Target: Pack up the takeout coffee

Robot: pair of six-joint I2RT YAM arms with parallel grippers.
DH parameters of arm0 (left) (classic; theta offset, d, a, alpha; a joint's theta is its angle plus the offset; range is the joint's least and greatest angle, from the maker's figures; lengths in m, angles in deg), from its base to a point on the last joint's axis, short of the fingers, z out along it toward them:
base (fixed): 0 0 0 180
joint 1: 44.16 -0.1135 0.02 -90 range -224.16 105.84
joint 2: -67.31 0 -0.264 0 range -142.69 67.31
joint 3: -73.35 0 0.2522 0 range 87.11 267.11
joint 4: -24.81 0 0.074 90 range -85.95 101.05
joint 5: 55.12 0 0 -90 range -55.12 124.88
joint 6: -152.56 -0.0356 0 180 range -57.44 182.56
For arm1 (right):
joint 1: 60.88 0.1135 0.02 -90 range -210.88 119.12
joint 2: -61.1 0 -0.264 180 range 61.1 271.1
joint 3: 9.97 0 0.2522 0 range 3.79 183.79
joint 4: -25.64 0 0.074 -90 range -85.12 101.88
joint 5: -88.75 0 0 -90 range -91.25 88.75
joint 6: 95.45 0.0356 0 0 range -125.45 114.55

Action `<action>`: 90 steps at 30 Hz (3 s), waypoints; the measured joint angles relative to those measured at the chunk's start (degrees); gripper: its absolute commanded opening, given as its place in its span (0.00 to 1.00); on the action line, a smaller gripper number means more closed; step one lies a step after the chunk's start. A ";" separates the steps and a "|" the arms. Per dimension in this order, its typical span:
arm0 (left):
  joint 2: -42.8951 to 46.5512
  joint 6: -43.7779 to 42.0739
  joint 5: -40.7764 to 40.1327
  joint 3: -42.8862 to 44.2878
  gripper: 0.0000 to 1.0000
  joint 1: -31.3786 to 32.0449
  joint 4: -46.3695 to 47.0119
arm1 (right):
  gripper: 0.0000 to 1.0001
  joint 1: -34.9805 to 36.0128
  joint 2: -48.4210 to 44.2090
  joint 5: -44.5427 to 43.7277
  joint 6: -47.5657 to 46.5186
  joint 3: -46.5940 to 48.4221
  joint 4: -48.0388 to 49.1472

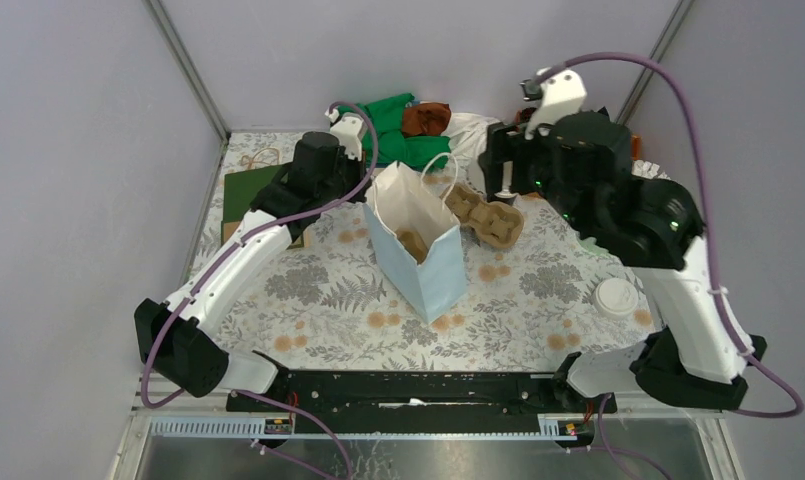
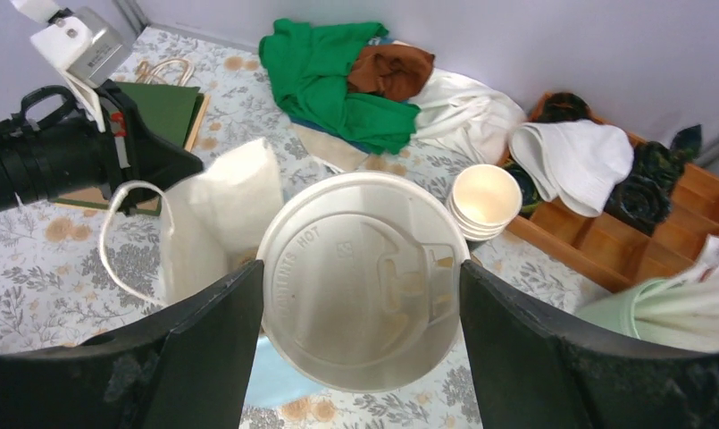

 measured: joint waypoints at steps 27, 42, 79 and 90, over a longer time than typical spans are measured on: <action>3.78 0.31 -21.00 0.81 0.00 -2.67 -0.59 | 0.36 -0.04 -13.14 -0.02 10.19 -68.98 30.38; 6.40 2.49 -21.27 -3.08 0.01 -3.23 -0.87 | 0.63 -0.04 -12.31 3.63 11.78 -73.29 37.00; 8.11 3.52 -19.87 -5.88 0.01 -4.96 -0.31 | 1.00 -1.46 -2.71 10.75 17.27 -54.99 8.50; 8.98 4.33 -18.18 -7.10 0.00 -7.08 0.46 | 1.00 -5.55 3.63 16.61 17.57 -48.02 4.20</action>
